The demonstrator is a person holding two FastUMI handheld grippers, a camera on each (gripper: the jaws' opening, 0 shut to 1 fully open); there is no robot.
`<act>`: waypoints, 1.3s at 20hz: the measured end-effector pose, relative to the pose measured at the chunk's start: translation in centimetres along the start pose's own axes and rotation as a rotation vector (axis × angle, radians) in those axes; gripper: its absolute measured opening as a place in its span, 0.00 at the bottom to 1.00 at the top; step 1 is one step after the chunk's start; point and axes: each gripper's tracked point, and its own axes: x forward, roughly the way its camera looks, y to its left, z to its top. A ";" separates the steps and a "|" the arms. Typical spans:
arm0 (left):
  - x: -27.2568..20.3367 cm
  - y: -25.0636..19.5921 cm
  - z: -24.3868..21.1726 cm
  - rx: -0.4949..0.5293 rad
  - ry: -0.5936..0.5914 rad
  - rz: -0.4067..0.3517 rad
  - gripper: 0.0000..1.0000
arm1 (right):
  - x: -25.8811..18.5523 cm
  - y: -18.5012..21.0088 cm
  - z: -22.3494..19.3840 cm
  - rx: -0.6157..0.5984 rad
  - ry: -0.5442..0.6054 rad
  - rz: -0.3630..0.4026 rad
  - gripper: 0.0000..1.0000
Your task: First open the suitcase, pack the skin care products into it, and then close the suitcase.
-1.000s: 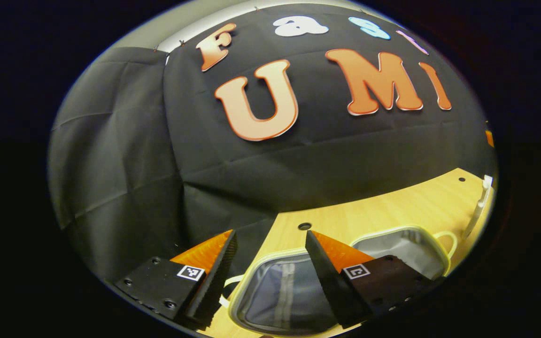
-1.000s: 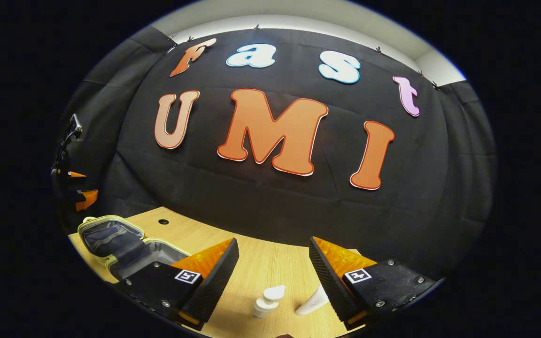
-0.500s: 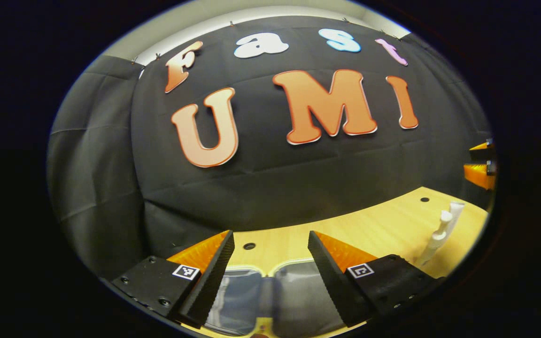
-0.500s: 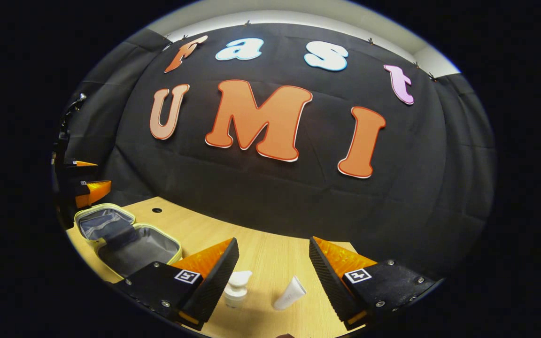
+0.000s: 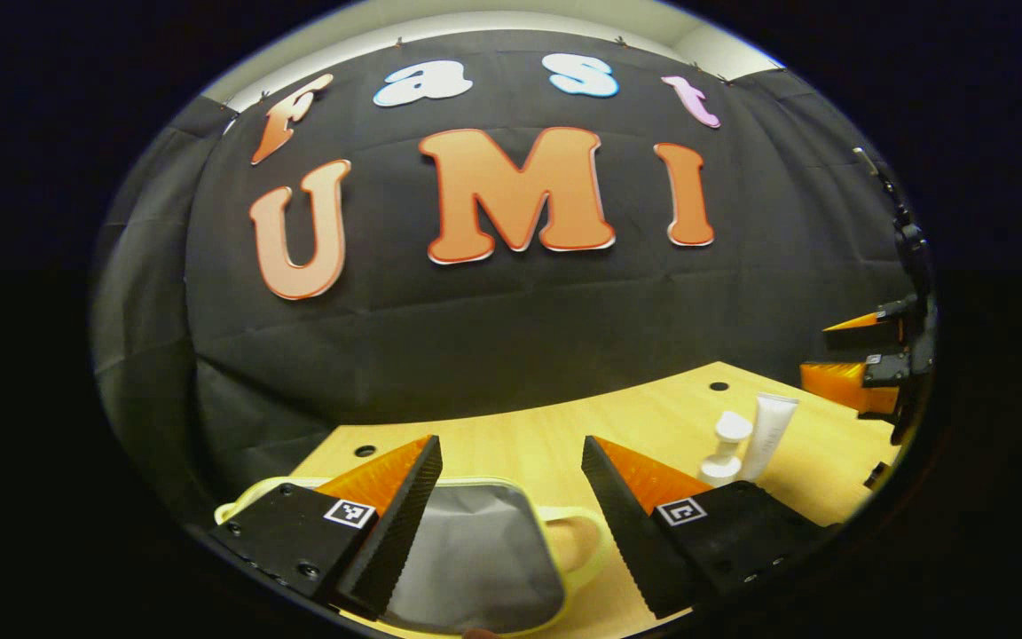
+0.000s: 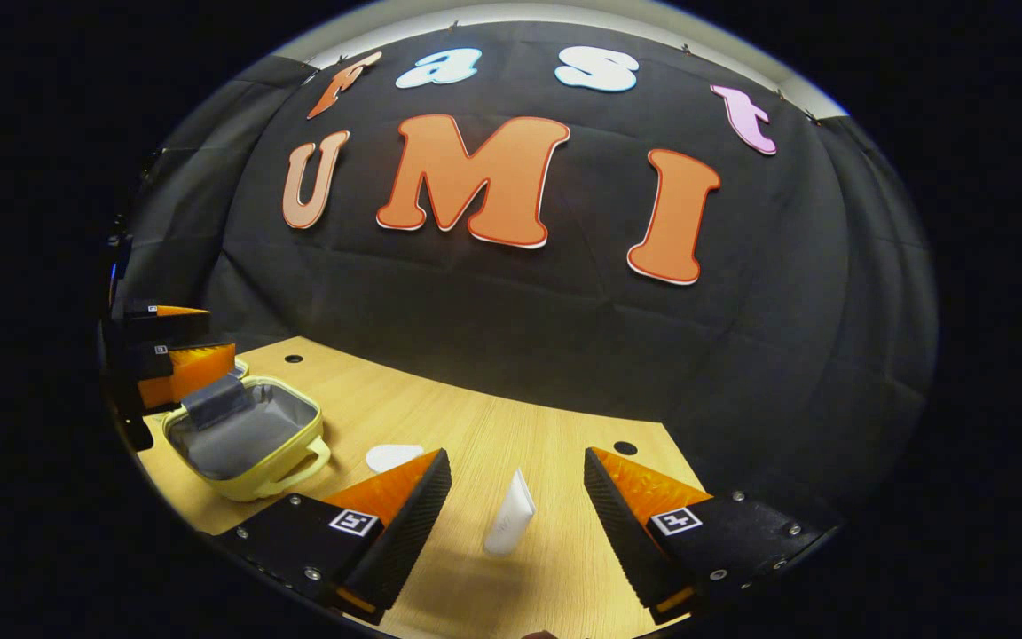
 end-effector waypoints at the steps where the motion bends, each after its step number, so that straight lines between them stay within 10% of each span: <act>1: 0.2 -1.5 -0.6 0.008 0.000 -0.024 0.99 | 0.2 0.1 -0.8 0.001 0.010 0.010 0.96; 21: 9.2 -19.5 -14.6 -0.009 0.188 -0.320 0.99 | 7.7 2.0 -13.3 -0.003 0.168 0.130 0.96; 26: 10.5 -21.7 -14.7 -0.005 0.189 -0.365 0.70 | 7.9 2.0 -14.5 0.012 0.192 0.147 0.94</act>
